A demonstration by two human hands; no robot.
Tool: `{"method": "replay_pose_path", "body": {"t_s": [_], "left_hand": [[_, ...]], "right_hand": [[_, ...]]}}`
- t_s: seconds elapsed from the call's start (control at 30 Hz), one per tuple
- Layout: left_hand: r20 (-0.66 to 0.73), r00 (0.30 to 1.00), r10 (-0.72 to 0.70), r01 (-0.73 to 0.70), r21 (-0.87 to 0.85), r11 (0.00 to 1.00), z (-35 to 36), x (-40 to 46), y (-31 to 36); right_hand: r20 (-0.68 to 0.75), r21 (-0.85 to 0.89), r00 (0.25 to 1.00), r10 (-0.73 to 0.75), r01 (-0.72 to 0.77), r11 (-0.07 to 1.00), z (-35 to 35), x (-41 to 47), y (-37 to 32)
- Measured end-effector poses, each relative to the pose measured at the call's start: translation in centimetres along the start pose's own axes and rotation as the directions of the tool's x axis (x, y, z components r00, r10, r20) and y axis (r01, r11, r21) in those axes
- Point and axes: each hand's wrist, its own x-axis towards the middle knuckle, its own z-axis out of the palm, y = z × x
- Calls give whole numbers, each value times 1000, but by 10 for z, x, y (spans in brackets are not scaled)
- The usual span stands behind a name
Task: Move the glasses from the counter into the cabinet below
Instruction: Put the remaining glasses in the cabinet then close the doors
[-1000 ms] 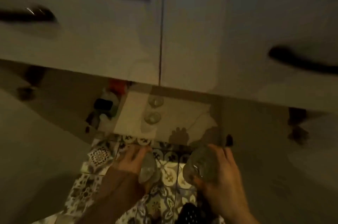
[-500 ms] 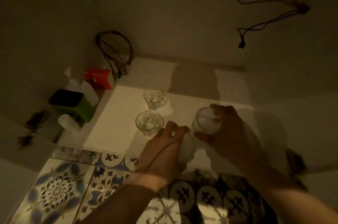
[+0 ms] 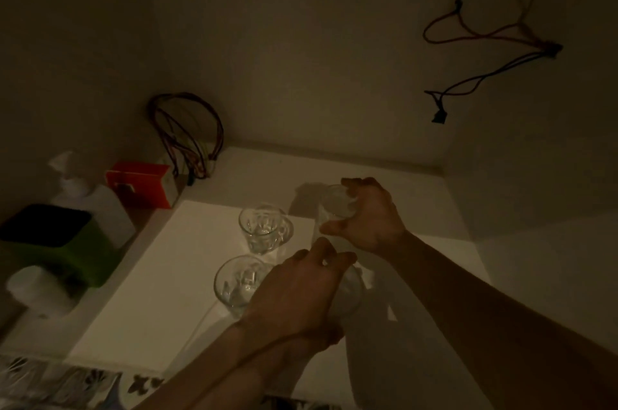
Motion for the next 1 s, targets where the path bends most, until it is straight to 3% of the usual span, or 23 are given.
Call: {"method": "replay_pose_path", "body": {"t_s": [0.43,0.83,1.0], "left_hand": [[-63,998,-13,8,-76,997,22,4,-12],[-27,999,22,-24,-79,997,16,7,-20],[-43,998,54,-58,-93,994,20,7,-24]], "right_hand": [[84,49,995,-55,51,998,44,25,3],[163,-1,984,-72,73,997,42,31,11],[226,58,972,-57,45,997,33,26,7]]}}
